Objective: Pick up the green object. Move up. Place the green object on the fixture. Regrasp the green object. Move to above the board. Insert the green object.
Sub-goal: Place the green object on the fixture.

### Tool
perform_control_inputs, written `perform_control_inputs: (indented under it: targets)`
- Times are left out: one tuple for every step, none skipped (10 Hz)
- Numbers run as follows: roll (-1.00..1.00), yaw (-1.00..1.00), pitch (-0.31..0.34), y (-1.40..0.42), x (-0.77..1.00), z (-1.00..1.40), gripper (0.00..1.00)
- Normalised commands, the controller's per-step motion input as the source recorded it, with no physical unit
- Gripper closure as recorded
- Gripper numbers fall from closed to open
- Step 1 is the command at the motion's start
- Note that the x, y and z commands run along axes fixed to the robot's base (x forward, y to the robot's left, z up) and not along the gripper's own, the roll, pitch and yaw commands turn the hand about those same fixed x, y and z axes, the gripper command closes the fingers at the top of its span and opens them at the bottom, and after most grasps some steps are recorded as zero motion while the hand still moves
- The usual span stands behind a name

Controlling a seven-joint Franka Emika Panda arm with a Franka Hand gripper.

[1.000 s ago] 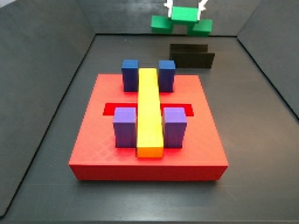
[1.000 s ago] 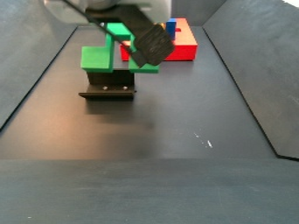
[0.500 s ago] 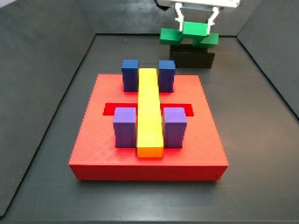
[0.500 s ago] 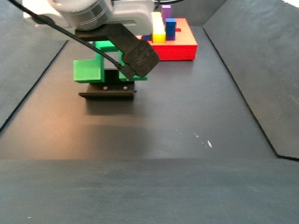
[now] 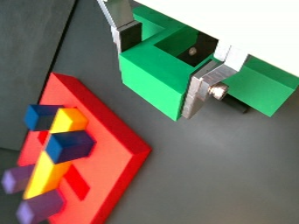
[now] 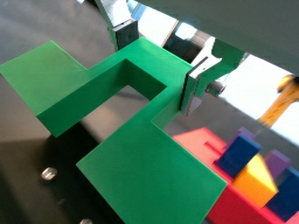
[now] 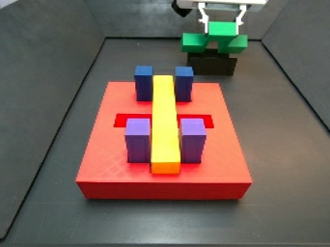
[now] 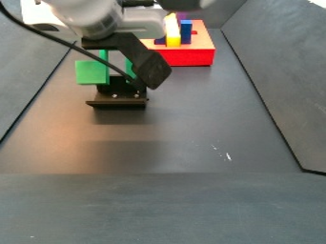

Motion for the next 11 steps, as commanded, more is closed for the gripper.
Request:
perform_control_inputs:
  targets:
    - [-0.79, -0.34, -0.397, 0.0, 0.04, 0.08, 1.0]
    - [-0.1, -0.39, -0.311, -0.11, 0.17, 0.0, 1.0]
    - [0.46, -0.4, -0.054, -0.26, 0.36, -0.06, 1.0]
    - [0.89, -0.31, 0.02, -0.29, 0.33, -0.03, 1.0]
    - [1.0, -0.25, 0.157, -0.22, 0.37, -0.09, 1.0]
    - [1.0, -0.15, 0.183, -0.09, 0.25, -0.12, 1.0]
    - [0.62, -0.07, 0.169, 0.0, 0.12, -0.09, 1.0]
    - [0.13, 0.0, 0.026, 0.0, 0.0, -0.14, 1.0]
    - [-0.29, 0.02, 0.0, 0.06, -0.03, -0.29, 1.0]
    - [-0.67, 0.05, 0.0, 0.18, 0.0, -0.34, 1.0]
    - [-0.87, 0.09, 0.0, 0.27, 0.0, -0.23, 1.0]
